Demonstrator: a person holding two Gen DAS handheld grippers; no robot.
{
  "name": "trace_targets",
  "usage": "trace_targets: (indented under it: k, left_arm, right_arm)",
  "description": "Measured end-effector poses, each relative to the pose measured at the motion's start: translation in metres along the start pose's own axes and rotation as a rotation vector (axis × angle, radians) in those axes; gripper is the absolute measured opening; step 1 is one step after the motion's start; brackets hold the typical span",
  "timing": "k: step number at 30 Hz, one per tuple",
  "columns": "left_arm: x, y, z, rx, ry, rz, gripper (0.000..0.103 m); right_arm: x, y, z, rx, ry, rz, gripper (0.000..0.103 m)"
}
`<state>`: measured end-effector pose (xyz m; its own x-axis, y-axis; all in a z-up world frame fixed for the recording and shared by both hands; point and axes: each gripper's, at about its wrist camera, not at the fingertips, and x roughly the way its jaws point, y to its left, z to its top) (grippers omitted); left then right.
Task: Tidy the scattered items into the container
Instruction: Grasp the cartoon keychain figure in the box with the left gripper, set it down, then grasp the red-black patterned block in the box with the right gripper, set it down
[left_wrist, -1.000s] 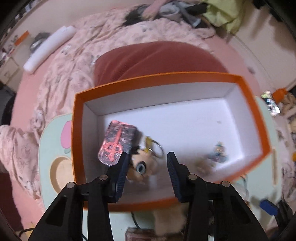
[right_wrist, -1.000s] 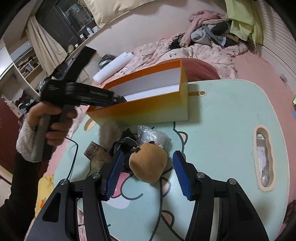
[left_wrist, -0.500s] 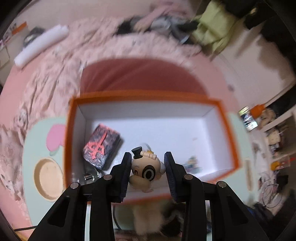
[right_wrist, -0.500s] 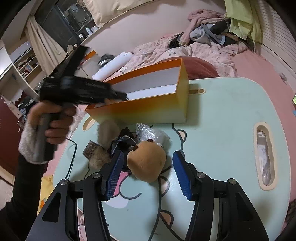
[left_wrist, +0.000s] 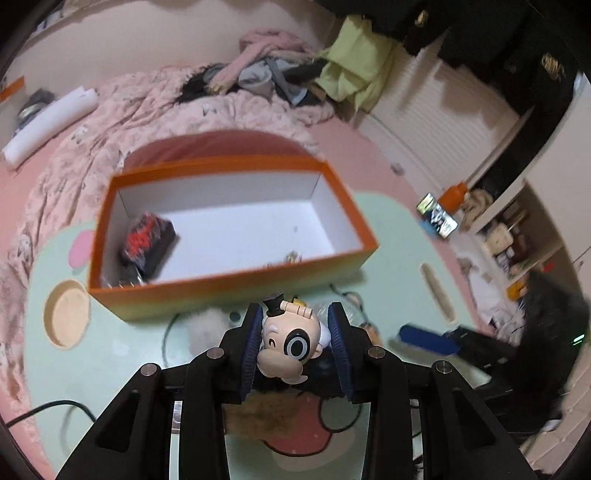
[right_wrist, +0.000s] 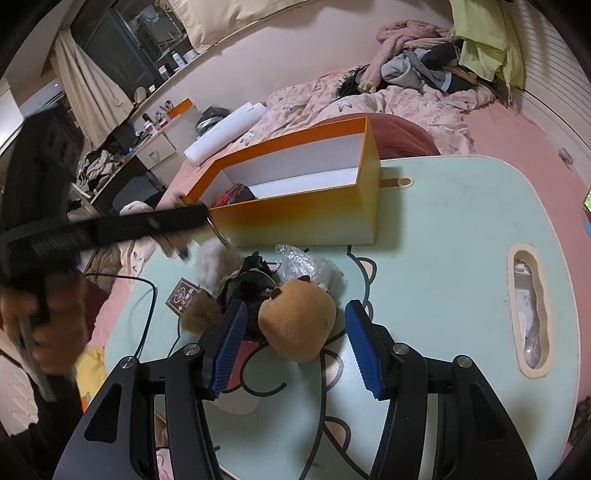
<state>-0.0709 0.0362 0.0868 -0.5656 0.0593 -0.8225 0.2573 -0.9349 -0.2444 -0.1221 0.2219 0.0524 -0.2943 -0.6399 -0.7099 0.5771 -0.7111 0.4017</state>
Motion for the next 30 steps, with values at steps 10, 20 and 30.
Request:
trace_targets:
  k: [10,20,30]
  left_arm:
    - [-0.019,0.013,-0.025,-0.032,-0.15,0.03,0.067]
    - [-0.041,0.044,-0.103,-0.097,-0.245,0.182,0.072]
    - [-0.028,0.033,-0.132,-0.021,-0.22,0.302,0.081]
  right_arm:
    - [0.003,-0.002,-0.002,0.007,0.01,-0.01,0.056]
    - [0.006,0.004,-0.002,0.003,0.015,-0.007,0.056]
    - [0.001,0.029,0.021,-0.036,0.0,0.014,0.056]
